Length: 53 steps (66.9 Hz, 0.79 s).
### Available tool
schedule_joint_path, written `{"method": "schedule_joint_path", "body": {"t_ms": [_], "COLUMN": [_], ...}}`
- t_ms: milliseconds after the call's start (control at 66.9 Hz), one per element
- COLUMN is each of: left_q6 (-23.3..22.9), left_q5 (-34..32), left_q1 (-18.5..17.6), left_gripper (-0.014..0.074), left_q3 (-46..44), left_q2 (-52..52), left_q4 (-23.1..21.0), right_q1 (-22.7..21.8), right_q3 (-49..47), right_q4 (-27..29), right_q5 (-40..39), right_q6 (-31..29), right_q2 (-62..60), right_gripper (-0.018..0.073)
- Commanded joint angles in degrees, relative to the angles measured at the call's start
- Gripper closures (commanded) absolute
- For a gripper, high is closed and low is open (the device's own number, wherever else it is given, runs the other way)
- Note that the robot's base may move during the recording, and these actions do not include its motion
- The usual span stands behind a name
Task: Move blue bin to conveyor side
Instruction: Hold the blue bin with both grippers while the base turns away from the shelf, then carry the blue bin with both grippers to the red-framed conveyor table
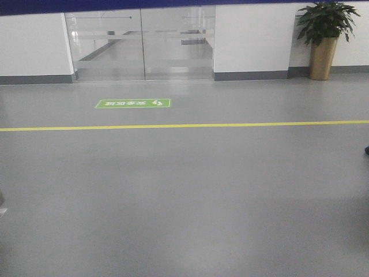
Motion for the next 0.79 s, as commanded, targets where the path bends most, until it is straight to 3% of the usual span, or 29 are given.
{"method": "schedule_joint_path", "body": {"t_ms": [0,538,778], "left_q6": [1.15,1.15,1.15], "left_q5": [-5.51,-5.51,-5.51], "left_q1": [-0.89,-0.89,-0.89], "left_gripper": [0.0613,0.0613,0.0613], "left_q3": [-0.9,-0.9,-0.9], "left_q2": [-0.8,-0.8,-0.8], "left_q4": [-2.89,-2.89,-2.89], "right_q1": [0.28,0.28,0.28], "right_q3": [-0.7,-0.7,-0.7], "right_q4": [1.22,1.22,1.22], "right_q5": [-5.62,-5.62,-9.14], "right_q6": [-1.11,-1.11,-1.11], "right_q2": [-0.77,-0.77,-0.77], "right_gripper": [0.0638,0.0638,0.0638]}}
